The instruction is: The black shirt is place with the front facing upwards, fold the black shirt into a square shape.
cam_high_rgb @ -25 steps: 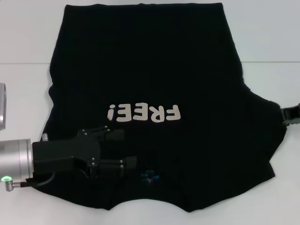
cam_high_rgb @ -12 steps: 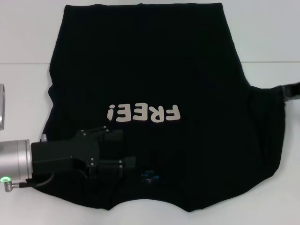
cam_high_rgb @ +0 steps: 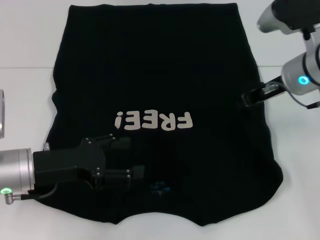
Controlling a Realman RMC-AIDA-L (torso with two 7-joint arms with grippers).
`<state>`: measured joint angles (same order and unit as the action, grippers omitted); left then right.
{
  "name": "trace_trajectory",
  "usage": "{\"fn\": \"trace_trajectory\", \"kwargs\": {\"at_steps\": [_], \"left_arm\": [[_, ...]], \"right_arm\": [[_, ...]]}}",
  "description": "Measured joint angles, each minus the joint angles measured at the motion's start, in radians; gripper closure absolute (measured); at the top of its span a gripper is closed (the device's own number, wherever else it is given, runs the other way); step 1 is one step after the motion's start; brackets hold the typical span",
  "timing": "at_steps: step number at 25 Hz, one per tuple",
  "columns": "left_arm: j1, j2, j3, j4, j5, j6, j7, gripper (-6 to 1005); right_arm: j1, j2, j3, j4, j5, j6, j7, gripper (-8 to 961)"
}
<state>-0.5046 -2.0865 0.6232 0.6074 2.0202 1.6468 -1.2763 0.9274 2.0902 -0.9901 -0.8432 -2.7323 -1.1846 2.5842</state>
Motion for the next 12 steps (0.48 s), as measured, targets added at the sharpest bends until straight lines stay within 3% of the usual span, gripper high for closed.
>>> {"fn": "trace_trajectory", "kwargs": {"at_steps": [10, 12], "left_arm": [[0.004, -0.003, -0.006, -0.003, -0.009, -0.006, -0.007, 97], [0.001, -0.003, -0.015, -0.003, -0.009, -0.006, -0.033, 98]], "right_arm": [[-0.038, -0.013, -0.006, 0.008, 0.147, -0.04, -0.082, 820], [-0.06, -0.016, 0.001, 0.011, 0.18, -0.04, -0.108, 755]]}}
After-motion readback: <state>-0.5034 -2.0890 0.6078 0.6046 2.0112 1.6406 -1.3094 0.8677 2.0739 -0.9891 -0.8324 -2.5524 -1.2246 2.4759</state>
